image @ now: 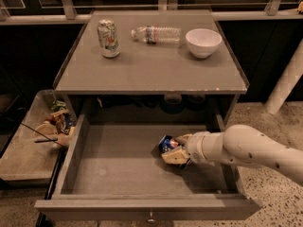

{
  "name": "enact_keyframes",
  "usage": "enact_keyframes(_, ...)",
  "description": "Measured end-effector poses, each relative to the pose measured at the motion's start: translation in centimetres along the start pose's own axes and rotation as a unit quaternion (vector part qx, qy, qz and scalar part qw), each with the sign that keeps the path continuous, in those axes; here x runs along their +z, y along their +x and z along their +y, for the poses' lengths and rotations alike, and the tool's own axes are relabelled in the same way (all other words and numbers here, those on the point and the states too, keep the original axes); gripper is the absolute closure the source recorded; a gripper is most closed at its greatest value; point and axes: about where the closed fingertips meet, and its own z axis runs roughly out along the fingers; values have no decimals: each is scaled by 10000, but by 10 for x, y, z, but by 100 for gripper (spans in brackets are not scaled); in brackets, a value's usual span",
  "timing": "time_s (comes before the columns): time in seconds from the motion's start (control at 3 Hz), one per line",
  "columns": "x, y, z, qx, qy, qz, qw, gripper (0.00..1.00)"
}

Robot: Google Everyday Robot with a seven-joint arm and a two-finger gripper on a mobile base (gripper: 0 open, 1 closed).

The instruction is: Place pepsi can into top drawer

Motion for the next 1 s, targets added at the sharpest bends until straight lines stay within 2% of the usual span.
enact_keyframes(0.33, 0, 0, 0, -2, 1, 0, 10000, 82)
enact_keyframes(1.0, 0, 0, 0, -2, 0, 0, 10000, 34)
